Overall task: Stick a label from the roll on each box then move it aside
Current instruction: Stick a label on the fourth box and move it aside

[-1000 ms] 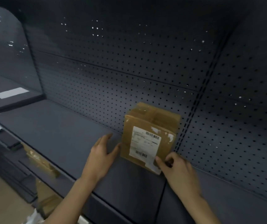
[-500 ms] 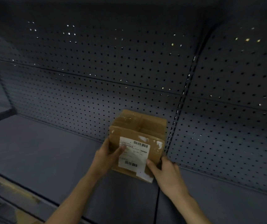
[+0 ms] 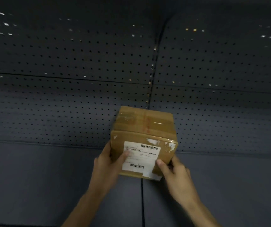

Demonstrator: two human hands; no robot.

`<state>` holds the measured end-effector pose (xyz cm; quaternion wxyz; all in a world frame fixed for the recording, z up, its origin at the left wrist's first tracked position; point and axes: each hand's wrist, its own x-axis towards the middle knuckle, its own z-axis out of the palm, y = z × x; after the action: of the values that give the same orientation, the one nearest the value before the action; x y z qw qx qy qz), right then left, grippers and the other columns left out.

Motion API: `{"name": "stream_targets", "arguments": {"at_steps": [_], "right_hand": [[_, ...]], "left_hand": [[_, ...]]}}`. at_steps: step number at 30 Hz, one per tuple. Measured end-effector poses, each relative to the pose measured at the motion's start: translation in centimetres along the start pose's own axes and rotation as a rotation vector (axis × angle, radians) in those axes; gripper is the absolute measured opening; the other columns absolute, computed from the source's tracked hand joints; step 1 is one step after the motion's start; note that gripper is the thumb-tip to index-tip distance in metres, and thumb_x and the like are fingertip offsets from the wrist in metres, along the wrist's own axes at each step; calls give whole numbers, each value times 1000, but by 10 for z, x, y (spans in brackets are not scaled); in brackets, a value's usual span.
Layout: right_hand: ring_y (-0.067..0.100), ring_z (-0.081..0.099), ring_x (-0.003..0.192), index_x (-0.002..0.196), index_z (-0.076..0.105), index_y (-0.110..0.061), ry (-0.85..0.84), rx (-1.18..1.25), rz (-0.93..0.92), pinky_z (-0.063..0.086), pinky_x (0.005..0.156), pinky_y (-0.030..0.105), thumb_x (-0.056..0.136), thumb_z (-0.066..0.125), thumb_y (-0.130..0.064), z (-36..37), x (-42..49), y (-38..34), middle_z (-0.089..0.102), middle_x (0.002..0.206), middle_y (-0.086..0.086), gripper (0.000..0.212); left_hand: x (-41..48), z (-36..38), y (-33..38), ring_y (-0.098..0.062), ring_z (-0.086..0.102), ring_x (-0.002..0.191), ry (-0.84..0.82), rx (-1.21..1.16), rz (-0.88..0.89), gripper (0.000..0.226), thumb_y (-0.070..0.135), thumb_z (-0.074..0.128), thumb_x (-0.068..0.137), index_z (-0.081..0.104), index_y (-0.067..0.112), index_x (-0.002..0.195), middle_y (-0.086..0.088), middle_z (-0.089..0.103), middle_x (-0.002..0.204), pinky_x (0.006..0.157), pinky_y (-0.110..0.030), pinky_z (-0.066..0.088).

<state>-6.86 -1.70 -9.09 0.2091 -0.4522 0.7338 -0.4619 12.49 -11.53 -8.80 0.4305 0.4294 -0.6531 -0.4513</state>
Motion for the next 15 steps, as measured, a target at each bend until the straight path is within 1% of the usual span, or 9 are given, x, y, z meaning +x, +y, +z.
{"name": "stream_targets", "arguments": {"at_steps": [1,2,3,5,7,9,11,13,15], "right_hand": [[-15,64,93,122,61,-33,46,14,10,49,79,9,95,63,-34,-11,-5,6,71,96,-31,27],[-13,64,95,122,61,-32,91,29,16,52,85,15,96,63,-32,-24,-11,11,71,98,-31,27],[-11,65,97,123,61,-32,134,42,20,52,88,20,96,63,-29,-37,-16,16,72,100,-31,27],[-8,66,100,123,62,-31,205,60,26,52,91,24,97,62,-26,-63,-26,27,72,102,-28,27],[-9,66,101,124,61,-31,269,50,33,51,92,24,97,62,-23,-90,-35,39,72,103,-28,28],[-9,65,103,126,61,-29,329,38,34,51,94,23,98,61,-21,-118,-45,52,72,105,-28,30],[-10,64,104,128,60,-28,375,28,40,50,95,19,98,60,-19,-146,-54,66,71,107,-28,31],[-12,62,106,131,58,-30,412,16,52,49,94,16,99,59,-20,-175,-62,81,70,109,-29,33],[-12,61,107,132,57,-34,445,-6,63,49,93,15,99,59,-23,-206,-68,99,69,112,-30,35]], "left_hand": [[-1,12,2,9,68,91,-30,5,18,33,37,71,88,62,33,121,27,73,98,75,-10,53],[-3,25,4,10,67,94,-64,15,36,35,39,69,89,61,35,122,28,72,100,79,-12,53],[-4,39,7,10,66,97,-99,20,53,36,42,69,89,60,36,124,27,72,103,86,-17,54],[-7,69,11,5,66,106,-175,-19,69,38,42,69,89,59,38,126,25,72,110,96,-30,54],[-12,100,17,0,66,110,-246,-54,82,39,42,69,89,59,39,127,23,71,113,98,-38,53],[-19,130,25,-1,66,110,-294,-63,108,37,44,69,89,60,41,125,24,71,114,98,-41,53],[-26,161,34,0,66,110,-333,-62,132,35,44,70,88,60,41,122,24,71,112,98,-43,53],[-34,193,43,0,66,109,-367,-64,148,33,36,71,90,60,40,121,25,72,111,98,-44,53],[-43,227,54,1,67,107,-399,-68,156,32,32,71,90,61,37,120,24,72,109,97,-43,54]]}}
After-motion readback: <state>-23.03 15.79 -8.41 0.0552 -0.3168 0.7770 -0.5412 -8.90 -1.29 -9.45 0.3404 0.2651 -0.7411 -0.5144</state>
